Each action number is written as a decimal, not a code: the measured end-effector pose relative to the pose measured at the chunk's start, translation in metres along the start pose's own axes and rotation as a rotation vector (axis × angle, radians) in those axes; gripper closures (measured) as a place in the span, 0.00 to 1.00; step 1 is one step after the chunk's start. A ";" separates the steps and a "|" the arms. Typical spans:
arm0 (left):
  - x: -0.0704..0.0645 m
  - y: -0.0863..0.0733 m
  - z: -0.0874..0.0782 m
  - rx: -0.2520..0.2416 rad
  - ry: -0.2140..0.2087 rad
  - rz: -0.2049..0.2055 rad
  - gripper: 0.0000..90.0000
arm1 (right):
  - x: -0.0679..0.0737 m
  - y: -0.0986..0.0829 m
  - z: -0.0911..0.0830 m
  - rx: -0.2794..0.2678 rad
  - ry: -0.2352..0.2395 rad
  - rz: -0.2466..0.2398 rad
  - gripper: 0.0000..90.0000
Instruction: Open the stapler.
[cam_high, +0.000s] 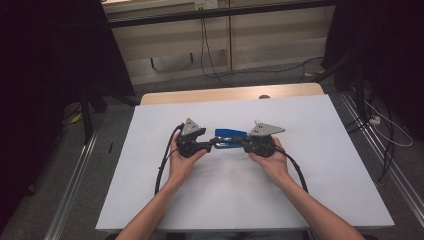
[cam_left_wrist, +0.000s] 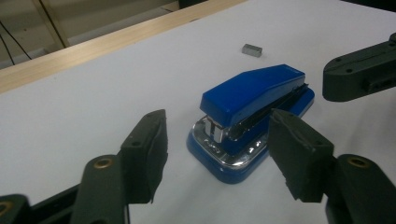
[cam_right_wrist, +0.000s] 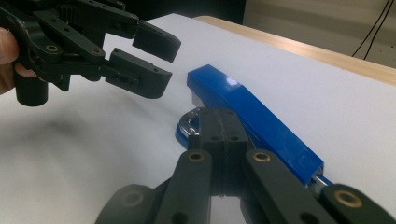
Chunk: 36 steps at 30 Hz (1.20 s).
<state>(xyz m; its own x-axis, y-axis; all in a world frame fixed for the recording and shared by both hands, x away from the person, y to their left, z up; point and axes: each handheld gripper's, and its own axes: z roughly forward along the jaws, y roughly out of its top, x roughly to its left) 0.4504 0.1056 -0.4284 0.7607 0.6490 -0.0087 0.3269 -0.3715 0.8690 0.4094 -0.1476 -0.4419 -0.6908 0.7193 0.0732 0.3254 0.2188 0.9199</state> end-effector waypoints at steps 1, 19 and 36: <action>0.000 0.000 0.000 -0.003 -0.004 -0.003 0.49 | 0.000 0.001 0.002 0.001 0.004 -0.002 1.00; 0.009 -0.005 0.004 0.063 -0.032 -0.059 1.00 | 0.002 0.009 0.027 0.062 0.008 -0.003 1.00; 0.008 -0.004 0.015 0.107 -0.036 -0.052 1.00 | 0.005 0.011 0.050 0.216 0.034 -0.063 1.00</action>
<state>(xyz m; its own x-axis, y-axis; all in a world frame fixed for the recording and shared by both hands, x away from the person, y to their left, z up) 0.4640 0.1023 -0.4392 0.7604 0.6455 -0.0720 0.4230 -0.4080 0.8091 0.4417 -0.1089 -0.4504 -0.7343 0.6779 0.0348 0.4091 0.4011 0.8196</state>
